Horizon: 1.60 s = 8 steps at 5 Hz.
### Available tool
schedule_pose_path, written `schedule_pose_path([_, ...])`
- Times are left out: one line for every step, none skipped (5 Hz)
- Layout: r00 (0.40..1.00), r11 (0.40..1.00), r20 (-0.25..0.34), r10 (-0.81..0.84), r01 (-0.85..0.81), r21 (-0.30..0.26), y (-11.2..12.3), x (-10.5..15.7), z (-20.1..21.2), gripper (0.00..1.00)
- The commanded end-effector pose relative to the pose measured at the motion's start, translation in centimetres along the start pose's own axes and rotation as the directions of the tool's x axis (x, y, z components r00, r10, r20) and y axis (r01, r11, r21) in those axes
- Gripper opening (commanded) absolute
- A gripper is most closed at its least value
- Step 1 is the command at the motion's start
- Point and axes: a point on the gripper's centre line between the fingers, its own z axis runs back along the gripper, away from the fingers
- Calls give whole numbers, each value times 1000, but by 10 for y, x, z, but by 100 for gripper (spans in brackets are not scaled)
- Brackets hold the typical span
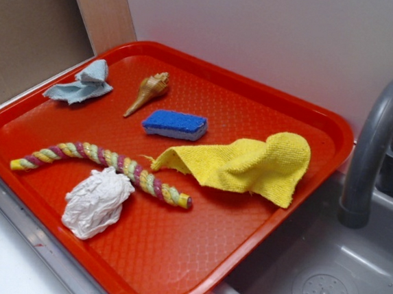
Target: Grab the shell.
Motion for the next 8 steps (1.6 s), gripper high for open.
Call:
schedule_pose_path([1000, 1000, 0, 0, 0, 0, 0, 0, 0, 100])
schedule_pose_path([997, 999, 74, 21, -24, 45, -16, 33, -27, 100])
schedule_pose_path([990, 999, 138, 25, -28, 21, -29, 58, -46, 100])
schedule_pose_path([983, 1000, 180, -19, 19, 1, -46, 94, -75, 100])
schedule_pose_path([985, 999, 171, -38, 41, -15, -58, 129, -112, 100])
schedule_pose_path([987, 995, 145, -64, 74, -64, -66, 155, -141, 100])
schedule_pose_path([986, 985, 109, -128, 140, -105, -81, 165, -167, 100])
schedule_pose_path([977, 973, 63, -201, 207, -98, -98, 164, -189, 100])
